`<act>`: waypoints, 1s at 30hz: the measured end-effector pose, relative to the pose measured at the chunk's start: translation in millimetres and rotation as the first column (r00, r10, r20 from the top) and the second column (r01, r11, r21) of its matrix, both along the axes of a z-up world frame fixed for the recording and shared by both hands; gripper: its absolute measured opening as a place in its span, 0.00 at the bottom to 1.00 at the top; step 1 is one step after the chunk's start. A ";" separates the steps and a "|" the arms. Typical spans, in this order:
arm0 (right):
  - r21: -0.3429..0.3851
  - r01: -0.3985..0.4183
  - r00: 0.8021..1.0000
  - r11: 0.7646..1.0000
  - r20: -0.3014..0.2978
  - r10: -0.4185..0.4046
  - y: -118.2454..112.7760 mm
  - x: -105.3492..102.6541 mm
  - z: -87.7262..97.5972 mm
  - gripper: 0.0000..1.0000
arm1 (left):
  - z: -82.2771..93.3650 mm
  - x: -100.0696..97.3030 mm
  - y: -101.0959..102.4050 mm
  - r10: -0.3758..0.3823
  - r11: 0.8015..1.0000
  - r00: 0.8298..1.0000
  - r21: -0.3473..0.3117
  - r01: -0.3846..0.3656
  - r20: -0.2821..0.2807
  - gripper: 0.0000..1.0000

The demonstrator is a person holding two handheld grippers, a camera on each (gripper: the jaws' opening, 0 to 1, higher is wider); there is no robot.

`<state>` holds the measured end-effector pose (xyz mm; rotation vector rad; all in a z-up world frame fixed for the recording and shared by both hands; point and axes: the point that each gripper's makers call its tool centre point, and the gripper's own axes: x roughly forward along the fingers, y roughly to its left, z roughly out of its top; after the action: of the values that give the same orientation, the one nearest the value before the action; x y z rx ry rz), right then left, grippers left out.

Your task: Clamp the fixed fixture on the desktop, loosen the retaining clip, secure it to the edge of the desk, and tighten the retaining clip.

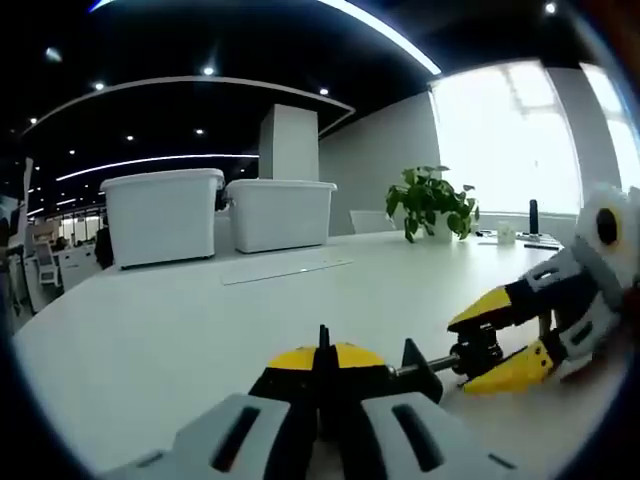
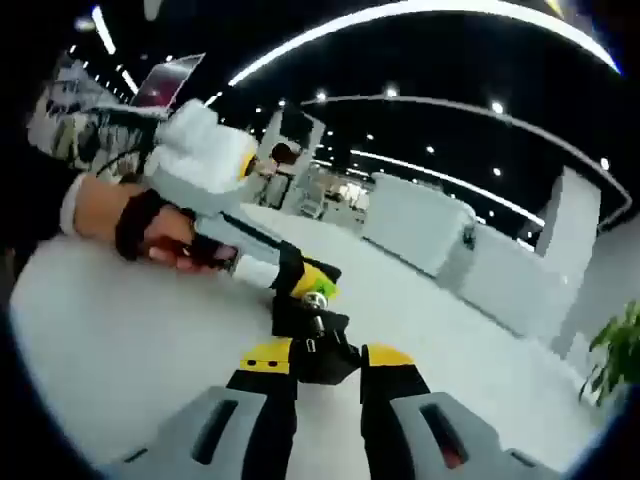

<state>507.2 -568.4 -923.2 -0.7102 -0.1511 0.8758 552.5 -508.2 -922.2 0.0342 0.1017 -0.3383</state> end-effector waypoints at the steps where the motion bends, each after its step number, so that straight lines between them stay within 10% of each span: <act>1: -0.024 0.007 1.000 1.000 0.026 -0.006 0.3 -0.4 -1.2 0.20 | 0.0 -0.1 0.0 0.001 1.000 1.000 0.001 -0.001 0.001 0.04; 6: -0.137 0.010 0.977 0.991 0.213 0.020 4.6 -5.9 2.0 0.20 | -0.1 0.8 0.9 0.001 1.000 1.000 0.000 -0.001 -0.001 0.04; 9: -0.131 0.014 0.981 0.991 0.194 0.012 3.7 -3.7 2.2 0.21 | -0.2 1.2 1.2 0.002 1.000 1.000 -0.003 -0.002 -0.002 0.04; 14: 0.056 0.005 0.986 0.998 -0.165 0.005 0.6 -5.3 0.9 0.26 | -0.3 1.5 0.0 -0.004 1.000 1.000 0.004 0.004 0.000 0.04; 17: 0.238 0.062 0.906 0.969 -0.421 0.045 -2.2 -5.5 8.6 0.33 | -0.1 1.9 0.0 -0.004 1.000 1.000 0.003 0.004 -0.001 0.04; 21: 0.405 0.249 0.718 0.880 -0.686 0.113 -9.1 11.7 1.2 0.39 | 0.1 2.1 0.2 -0.004 1.000 1.000 0.002 0.004 -0.001 0.04; 28: 0.446 0.360 0.602 0.819 -0.782 0.161 -9.0 23.8 -9.8 0.23 | 0.3 2.1 0.5 -0.004 1.000 1.000 0.002 0.004 -0.001 0.04; 30: 0.441 0.359 0.616 0.823 -0.774 0.147 -7.6 21.2 -9.3 0.22 | 0.3 2.1 0.5 -0.004 1.000 1.000 0.002 0.004 -0.001 0.04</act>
<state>528.4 -576.0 -932.5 0.2820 0.4281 0.8890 554.6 -507.7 -921.9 0.0366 0.1031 -0.3420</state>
